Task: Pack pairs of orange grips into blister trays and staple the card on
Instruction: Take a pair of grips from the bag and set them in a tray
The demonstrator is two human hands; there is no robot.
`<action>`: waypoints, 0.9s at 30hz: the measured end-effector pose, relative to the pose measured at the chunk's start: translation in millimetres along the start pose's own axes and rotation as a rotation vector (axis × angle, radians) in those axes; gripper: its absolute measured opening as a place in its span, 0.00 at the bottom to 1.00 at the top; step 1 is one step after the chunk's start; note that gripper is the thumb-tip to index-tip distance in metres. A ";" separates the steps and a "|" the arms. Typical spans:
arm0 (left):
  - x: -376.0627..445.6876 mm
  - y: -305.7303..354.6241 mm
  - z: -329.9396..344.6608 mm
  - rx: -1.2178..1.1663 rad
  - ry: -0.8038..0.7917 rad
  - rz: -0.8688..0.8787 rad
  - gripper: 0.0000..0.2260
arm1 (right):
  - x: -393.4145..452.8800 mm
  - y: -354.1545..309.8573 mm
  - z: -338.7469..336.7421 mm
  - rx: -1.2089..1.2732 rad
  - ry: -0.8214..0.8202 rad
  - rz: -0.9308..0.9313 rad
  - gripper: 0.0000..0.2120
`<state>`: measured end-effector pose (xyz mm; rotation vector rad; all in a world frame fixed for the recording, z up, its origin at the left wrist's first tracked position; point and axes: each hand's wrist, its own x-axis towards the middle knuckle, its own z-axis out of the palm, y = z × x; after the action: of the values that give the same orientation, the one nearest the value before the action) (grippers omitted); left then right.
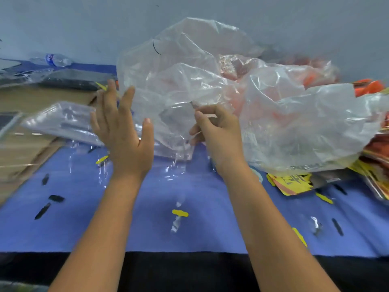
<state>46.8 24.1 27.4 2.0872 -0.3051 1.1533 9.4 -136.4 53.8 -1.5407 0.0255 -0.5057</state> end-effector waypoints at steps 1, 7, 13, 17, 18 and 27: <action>-1.5 3.2 -0.1 -0.006 -0.033 0.017 0.25 | -1.8 -0.2 -5.0 -0.020 -0.012 0.095 0.03; -28.8 7.7 23.0 0.150 -0.532 -0.016 0.21 | -20.7 23.9 -20.9 -0.339 -0.044 0.422 0.04; -35.9 1.9 35.0 0.131 -0.617 -0.018 0.18 | -16.7 9.2 -37.0 -1.094 0.091 0.090 0.16; -27.8 0.5 37.8 0.143 -0.517 0.033 0.07 | 16.2 -8.5 -35.0 -1.001 0.187 -0.179 0.10; -25.7 -0.2 39.2 0.154 -0.478 0.081 0.05 | 27.9 -8.1 -33.6 -1.003 0.156 -0.198 0.11; 25.2 -16.7 99.5 0.291 -0.619 0.257 0.21 | 120.2 17.7 12.7 -1.013 -0.563 0.200 0.22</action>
<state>133.5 -29.4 6.0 2.6981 -0.7500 0.6826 126.7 -164.7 73.1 -2.5922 -0.0014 0.1761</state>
